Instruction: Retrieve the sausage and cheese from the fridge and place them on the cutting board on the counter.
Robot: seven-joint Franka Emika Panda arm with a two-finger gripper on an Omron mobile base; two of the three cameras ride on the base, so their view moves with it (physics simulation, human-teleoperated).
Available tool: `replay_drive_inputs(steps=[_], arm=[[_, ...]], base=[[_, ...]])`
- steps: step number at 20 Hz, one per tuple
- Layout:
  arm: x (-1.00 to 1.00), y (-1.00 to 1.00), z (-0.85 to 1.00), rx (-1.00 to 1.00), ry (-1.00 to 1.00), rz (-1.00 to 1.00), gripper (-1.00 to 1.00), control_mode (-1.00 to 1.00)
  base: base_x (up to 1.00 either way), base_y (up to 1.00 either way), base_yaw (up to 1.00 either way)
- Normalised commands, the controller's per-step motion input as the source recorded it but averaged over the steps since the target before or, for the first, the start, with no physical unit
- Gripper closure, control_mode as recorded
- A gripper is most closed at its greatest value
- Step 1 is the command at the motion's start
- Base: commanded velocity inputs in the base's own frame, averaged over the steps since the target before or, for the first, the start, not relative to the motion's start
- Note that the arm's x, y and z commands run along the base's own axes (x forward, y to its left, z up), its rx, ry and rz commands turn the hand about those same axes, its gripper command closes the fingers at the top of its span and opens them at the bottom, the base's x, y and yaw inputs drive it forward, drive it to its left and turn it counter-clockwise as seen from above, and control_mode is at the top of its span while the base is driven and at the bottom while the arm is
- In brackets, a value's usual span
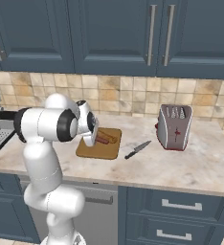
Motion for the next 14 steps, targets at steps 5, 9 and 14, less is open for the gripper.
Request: replay_drive_inputs(steps=[5,9,14], arm=[[-0.30,-0.01,0.00,0.00,-0.08,0.00,-1.00,-1.00],[-0.22,0.00,0.05,0.00,-0.05,0.00,-1.00,-1.00],[-0.10,0.00,0.27,0.00,-0.01,0.00,-1.00,-1.00]], base=[[0.00,0.00,0.00],[0.00,0.00,0.00],[0.00,0.00,0.00]])
